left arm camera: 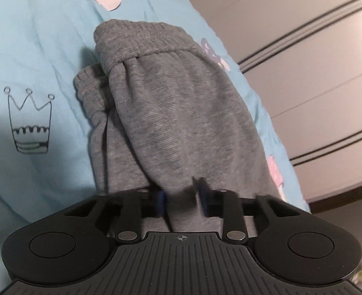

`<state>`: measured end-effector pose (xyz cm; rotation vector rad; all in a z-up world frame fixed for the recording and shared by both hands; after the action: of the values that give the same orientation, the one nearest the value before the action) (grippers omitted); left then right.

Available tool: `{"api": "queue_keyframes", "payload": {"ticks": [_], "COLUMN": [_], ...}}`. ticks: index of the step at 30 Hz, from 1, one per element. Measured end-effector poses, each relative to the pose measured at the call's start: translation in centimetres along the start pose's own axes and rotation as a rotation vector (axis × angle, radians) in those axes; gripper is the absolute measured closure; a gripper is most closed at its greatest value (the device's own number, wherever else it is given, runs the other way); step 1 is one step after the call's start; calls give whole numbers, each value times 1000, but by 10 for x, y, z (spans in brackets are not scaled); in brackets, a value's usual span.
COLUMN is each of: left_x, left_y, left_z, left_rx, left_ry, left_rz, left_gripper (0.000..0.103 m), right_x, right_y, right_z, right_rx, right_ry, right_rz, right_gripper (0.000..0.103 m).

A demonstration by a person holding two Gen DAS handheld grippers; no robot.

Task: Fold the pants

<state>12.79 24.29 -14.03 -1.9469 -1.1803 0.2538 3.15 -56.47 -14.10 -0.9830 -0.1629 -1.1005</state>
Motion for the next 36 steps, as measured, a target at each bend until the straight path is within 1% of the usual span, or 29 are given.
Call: {"api": "queue_keyframes", "payload": {"ticks": [1,2,3,4,5,6,7,10,12,13,14,15,16,17,18,19,20,21,22,23,24,25,26,27,29,31,32,34,36], "left_x": [4,4,4,6,4,3,6,15,11,9,5,0,-6,-13,-20,-25,-30,-33,-33,-32,-31,-30,-29,-27,-27,-32,-35,-39,-45], "left_y": [1,-1,-6,-9,-17,-23,-34,-56,-74,-79,-84,-86,-83,-77,-67,-57,-49,-49,-54,-59,-64,-72,-81,-85,-106,-122,-128,-128,-114], "left_z": [-1,-1,-2,-5,-11,-15,-18,-41,-47,-47,-43,-35,-23,-9,7,20,32,37,36,33,29,27,24,23,17,9,3,-13,-32], "left_rx": [22,23,19,13,3,-10,-17,-80,-119,-126,-127,-125,-106,-72,-13,34,54,37,19,12,19,38,62,88,119,156,172,190,205], "left_ry": [12,17,19,24,33,48,70,120,136,144,147,143,131,123,121,116,108,103,101,105,110,110,109,104,118,147,167,233,319], "left_rz": [12,19,21,23,26,26,23,-11,-31,-36,-37,-35,-25,-7,21,46,64,53,33,20,6,-18,-45,-72,-163,-221,-259,-287,-268], "left_gripper": [85,88,89,89,90,90,90,91,91,91,91,91,91,90,90,88,86,86,84,77,63,54,32,18,16,12,8,6,6], "right_x": [2,5,8,9,11,13,18,36,48,54,57,58,57,53,47,39,28,18,12,13,18,22,24,24,19,15,16,19,22], "right_y": [0,-1,1,1,1,2,2,-6,-27,-38,-47,-55,-60,-61,-55,-46,-31,-21,-21,-24,-25,-27,-31,-33,-36,-42,-45,-56,-68], "right_z": [-1,-3,-5,-8,-12,-15,-16,-8,3,6,6,3,-2,-11,-25,-37,-50,-59,-63,-63,-63,-61,-60,-59,-61,-64,-67,-66,-64], "right_rx": [-9,-20,-37,-56,-76,-91,-88,-23,81,146,186,210,206,179,120,36,-81,-146,-112,-97,-89,-89,-100,-111,-115,-122,-138,-210,-310], "right_ry": [16,37,60,81,95,108,123,159,186,211,230,239,233,232,225,200,168,135,119,137,160,169,163,162,185,214,221,203,181], "right_rz": [6,11,16,24,37,54,67,57,10,-19,-41,-60,-76,-83,-63,-22,40,81,41,34,40,27,10,2,-16,-39,-59,-111,-176], "right_gripper": [40,43,57,73,81,92,96,97,98,98,98,98,98,98,98,97,96,97,97,97,91,87,83,77,77,76,74,65,59]}}
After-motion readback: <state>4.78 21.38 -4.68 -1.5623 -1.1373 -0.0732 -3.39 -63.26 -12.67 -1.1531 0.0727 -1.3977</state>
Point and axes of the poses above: each gripper's, at about its wrist camera, not at the fingertips, and y roughly the way its jaws point, z to its left, x to its top, the point moved 4 cm from there along y, roughly the way its jaws point, and after that the axes turned 8 degrees about z, right-handed, at the moved point
